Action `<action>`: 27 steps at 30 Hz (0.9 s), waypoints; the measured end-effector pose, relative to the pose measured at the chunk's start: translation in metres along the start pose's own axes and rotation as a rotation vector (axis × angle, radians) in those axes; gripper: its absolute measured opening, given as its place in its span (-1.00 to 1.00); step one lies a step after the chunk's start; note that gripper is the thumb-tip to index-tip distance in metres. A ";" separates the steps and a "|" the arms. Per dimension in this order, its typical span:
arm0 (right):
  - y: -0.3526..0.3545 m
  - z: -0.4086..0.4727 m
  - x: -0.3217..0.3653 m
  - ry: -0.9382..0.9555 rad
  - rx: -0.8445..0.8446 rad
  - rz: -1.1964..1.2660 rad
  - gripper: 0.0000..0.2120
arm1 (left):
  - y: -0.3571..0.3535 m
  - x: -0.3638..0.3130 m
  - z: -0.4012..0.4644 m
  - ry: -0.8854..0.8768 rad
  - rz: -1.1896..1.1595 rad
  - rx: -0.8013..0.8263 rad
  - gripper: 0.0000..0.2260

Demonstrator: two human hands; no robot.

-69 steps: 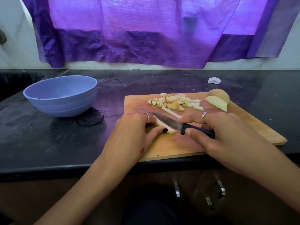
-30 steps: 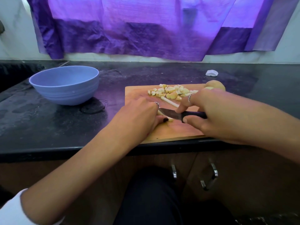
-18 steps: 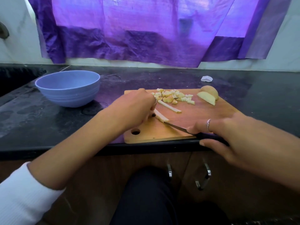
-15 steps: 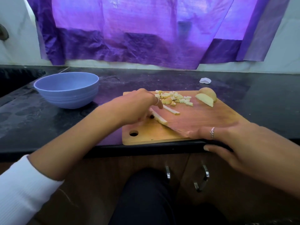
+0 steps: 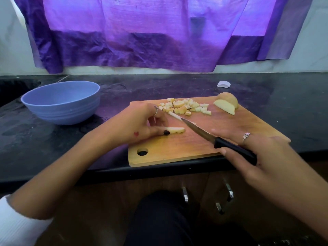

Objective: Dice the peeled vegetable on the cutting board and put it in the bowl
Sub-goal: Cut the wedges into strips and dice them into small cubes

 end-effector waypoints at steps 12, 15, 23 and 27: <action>-0.016 0.044 0.005 -0.015 0.001 0.044 -0.57 | -0.006 -0.001 -0.030 0.252 -0.181 -0.234 -0.81; -0.019 0.051 0.005 -0.006 0.024 0.000 -0.61 | -0.009 -0.003 -0.032 0.268 -0.220 -0.260 -0.85; -0.025 0.069 0.016 0.081 0.203 -0.107 -0.70 | -0.010 -0.007 -0.033 0.314 -0.267 -0.279 -0.89; -0.019 0.054 0.012 0.129 0.252 -0.123 -0.69 | -0.011 -0.006 -0.031 0.340 -0.249 -0.247 -0.89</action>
Point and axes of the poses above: each hand's wrist, its own z-axis towards the middle knuckle, its own y-axis out of the back of the hand, x = y × z, the point moved 6 cm from there along z, towards the middle knuckle, and after that the axes turned 13 degrees about y, right-handed, at the moved point
